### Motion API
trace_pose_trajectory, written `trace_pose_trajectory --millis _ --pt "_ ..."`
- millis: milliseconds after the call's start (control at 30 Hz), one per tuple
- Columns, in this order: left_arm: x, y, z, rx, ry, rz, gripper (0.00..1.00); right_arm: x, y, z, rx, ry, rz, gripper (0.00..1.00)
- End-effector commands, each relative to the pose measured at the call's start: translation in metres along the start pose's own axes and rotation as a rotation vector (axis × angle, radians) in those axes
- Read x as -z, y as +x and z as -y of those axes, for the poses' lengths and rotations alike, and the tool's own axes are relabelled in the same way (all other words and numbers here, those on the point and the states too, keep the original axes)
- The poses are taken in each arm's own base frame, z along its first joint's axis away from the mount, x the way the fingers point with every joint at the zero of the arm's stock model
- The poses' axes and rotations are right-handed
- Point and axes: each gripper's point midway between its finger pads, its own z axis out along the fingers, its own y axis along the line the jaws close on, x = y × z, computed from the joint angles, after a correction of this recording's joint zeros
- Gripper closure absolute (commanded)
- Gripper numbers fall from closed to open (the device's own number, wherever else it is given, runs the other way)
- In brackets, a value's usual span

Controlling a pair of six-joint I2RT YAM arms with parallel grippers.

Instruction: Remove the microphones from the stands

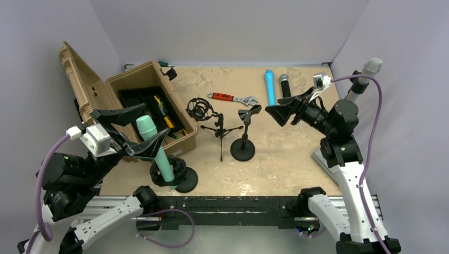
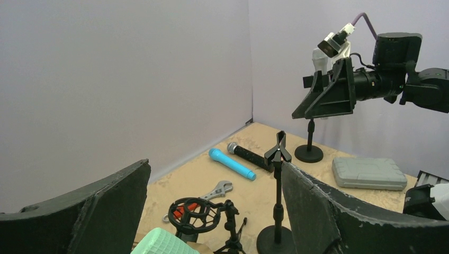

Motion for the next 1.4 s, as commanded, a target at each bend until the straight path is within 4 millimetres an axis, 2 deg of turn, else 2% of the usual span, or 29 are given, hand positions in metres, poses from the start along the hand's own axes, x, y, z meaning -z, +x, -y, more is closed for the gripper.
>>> trace_pose_trajectory --millis 0,67,200,500,667,833,967,1233,1300,1367 --pt "-0.003 -0.008 -0.002 -0.012 -0.005 0.019 0.09 -0.003 0.018 -0.043 -0.044 -0.232 -0.066 0.18" --pt "-0.005 -0.006 -0.002 -0.012 -0.004 0.013 0.09 -0.014 0.023 -0.045 -0.077 -0.171 -0.073 0.18" --pt "-0.007 -0.003 -0.002 -0.016 -0.009 0.001 0.09 -0.038 0.05 -0.04 -0.152 -0.044 -0.167 0.2" --pt "-0.01 -0.001 -0.001 -0.012 -0.003 -0.006 0.09 -0.044 0.055 -0.034 -0.287 0.001 -0.133 0.2" --pt "-0.009 0.0 -0.001 -0.011 -0.003 -0.006 0.09 -0.05 0.051 -0.034 -0.324 -0.003 -0.119 0.29" --pt "-0.009 -0.001 -0.001 -0.008 -0.001 -0.003 0.09 -0.053 0.065 -0.022 -0.32 0.044 -0.153 0.38" --pt "-0.009 -0.002 0.0 -0.008 0.001 -0.002 0.09 -0.049 0.089 -0.009 -0.321 0.094 -0.211 0.39" --pt "-0.01 -0.001 0.002 -0.002 0.01 -0.002 0.09 -0.03 0.175 0.034 -0.371 0.239 -0.335 0.41" --pt "-0.011 0.0 0.002 -0.002 0.009 -0.006 0.09 -0.03 0.188 0.04 -0.385 0.247 -0.347 0.41" --pt "-0.012 0.002 0.002 -0.003 0.009 -0.011 0.09 -0.032 0.192 0.042 -0.383 0.242 -0.352 0.4"
